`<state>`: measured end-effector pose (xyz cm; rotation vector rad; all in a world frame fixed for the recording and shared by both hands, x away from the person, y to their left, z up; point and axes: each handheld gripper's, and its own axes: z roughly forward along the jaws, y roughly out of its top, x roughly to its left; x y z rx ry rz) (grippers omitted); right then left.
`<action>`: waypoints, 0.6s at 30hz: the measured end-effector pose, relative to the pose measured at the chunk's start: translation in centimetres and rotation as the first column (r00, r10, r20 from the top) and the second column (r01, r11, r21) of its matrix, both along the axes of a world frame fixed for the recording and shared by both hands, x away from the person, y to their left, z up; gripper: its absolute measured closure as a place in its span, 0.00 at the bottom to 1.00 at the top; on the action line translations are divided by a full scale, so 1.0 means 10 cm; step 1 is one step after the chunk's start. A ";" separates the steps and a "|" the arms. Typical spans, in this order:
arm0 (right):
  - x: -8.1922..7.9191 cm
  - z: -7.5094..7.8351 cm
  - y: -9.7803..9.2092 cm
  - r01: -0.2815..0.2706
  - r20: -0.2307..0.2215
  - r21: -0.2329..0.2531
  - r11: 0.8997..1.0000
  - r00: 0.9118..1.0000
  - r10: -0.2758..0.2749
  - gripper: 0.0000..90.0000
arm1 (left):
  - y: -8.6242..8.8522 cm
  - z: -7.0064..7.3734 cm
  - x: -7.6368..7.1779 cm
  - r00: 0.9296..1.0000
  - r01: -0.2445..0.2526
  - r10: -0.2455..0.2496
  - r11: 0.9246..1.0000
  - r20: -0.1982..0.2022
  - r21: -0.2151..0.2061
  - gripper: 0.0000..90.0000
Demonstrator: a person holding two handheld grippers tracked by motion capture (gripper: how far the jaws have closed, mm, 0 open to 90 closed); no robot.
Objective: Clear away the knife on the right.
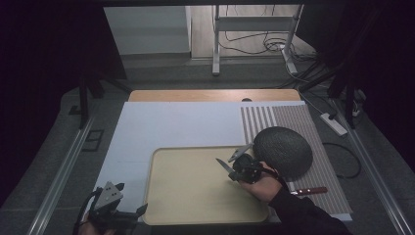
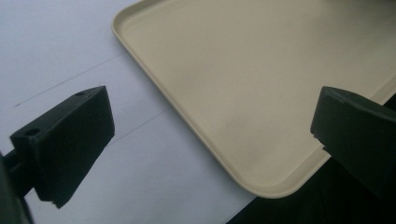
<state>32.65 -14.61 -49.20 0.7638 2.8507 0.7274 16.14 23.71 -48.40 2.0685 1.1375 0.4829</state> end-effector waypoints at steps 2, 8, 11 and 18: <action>0.02 -0.04 0.03 -0.007 -0.001 -0.015 1.000 1.000 0.007 1.00 | 0.00 0.00 0.00 1.000 0.000 0.000 1.000 0.000 0.000 0.00; 0.07 -0.11 -0.04 0.030 -0.021 -0.037 0.999 0.999 -0.031 1.00 | 0.00 0.00 0.00 1.000 0.000 0.000 1.000 0.002 0.000 0.00; 0.08 -0.11 -0.14 0.054 -0.017 -0.040 0.998 0.998 -0.054 1.00 | 0.00 0.00 0.00 1.000 0.000 0.000 1.000 0.002 0.000 0.00; 0.13 -0.09 -0.42 0.139 -0.044 -0.036 0.990 0.989 -0.141 1.00 | 0.00 0.00 0.00 1.000 0.000 0.000 1.000 0.002 -0.001 0.00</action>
